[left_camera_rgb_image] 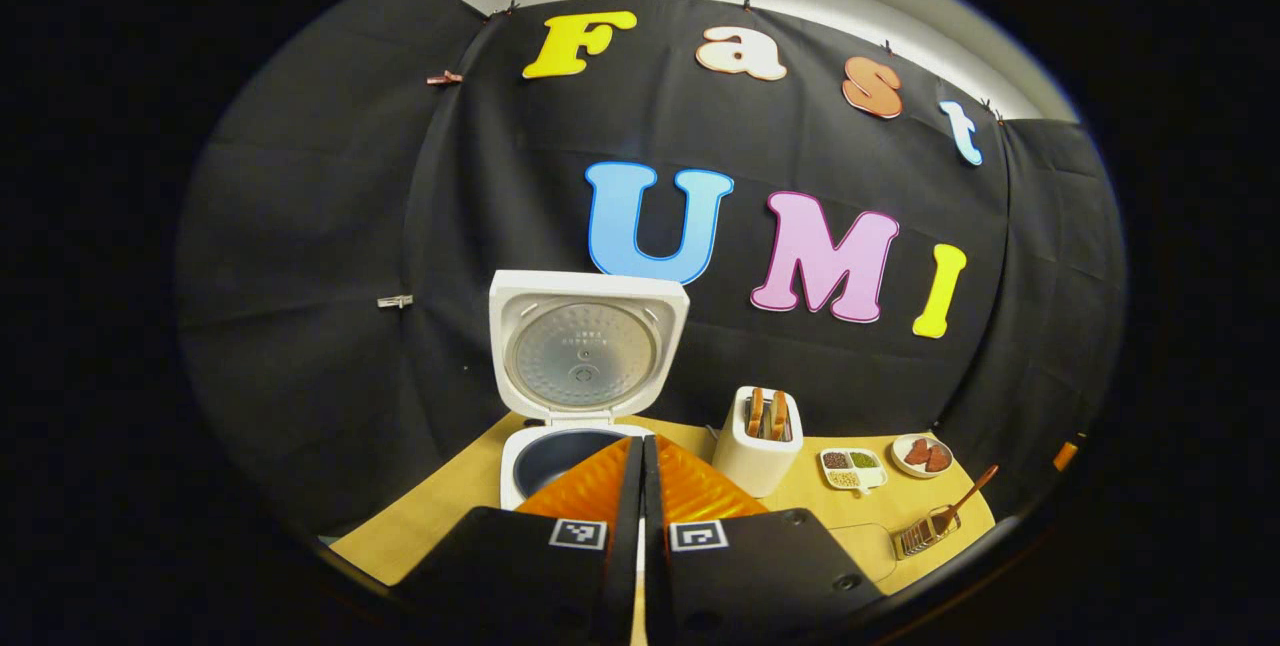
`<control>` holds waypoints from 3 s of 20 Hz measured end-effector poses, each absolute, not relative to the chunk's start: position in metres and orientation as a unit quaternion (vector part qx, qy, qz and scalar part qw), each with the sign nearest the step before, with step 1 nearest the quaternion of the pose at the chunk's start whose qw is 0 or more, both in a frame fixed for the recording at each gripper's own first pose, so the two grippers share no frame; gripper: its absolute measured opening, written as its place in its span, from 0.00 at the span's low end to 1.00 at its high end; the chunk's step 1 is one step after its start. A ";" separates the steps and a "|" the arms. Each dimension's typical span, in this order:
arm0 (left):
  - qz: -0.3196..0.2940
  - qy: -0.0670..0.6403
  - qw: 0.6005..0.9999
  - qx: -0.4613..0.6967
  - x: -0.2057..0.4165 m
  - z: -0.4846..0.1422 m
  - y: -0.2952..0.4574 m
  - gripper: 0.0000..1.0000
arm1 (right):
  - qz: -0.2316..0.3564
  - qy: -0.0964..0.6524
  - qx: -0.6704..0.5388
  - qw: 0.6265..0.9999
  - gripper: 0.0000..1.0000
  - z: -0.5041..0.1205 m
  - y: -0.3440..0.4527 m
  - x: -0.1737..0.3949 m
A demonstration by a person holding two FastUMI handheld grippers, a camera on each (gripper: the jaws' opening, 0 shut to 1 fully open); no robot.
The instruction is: Close the left gripper, press the button to open the rice cooker; take a wooden spoon from the chopstick holder with the right hand, scoop a spoonful of rice and pour it into the rice cooker, then put the wooden spoon back into the chopstick holder.
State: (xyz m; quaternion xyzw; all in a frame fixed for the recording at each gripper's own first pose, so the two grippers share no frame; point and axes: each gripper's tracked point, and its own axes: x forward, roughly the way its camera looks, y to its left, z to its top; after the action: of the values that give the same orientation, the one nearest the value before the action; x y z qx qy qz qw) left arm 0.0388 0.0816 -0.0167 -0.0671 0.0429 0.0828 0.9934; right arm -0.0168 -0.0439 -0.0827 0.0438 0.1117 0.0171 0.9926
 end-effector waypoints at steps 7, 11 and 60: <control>0.110 0.040 0.991 -0.069 -0.009 -0.032 0.027 0.58 | 0.057 0.158 0.075 0.983 0.97 -0.137 -0.078 0.024; 0.095 0.066 0.992 -0.044 -0.015 -0.055 -0.004 0.96 | 0.054 0.182 0.097 0.977 0.98 -0.162 -0.094 0.042; 0.010 0.171 0.980 -0.102 -0.051 -0.147 0.007 0.96 | 0.002 0.252 0.141 0.957 0.19 -0.171 -0.040 0.114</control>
State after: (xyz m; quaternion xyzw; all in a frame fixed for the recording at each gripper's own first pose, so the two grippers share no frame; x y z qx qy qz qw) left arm -0.0505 0.0068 -0.1470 -0.1018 0.1713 0.0103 0.9799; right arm 0.1144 -0.0395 -0.1712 0.1412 0.2523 0.0022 0.9573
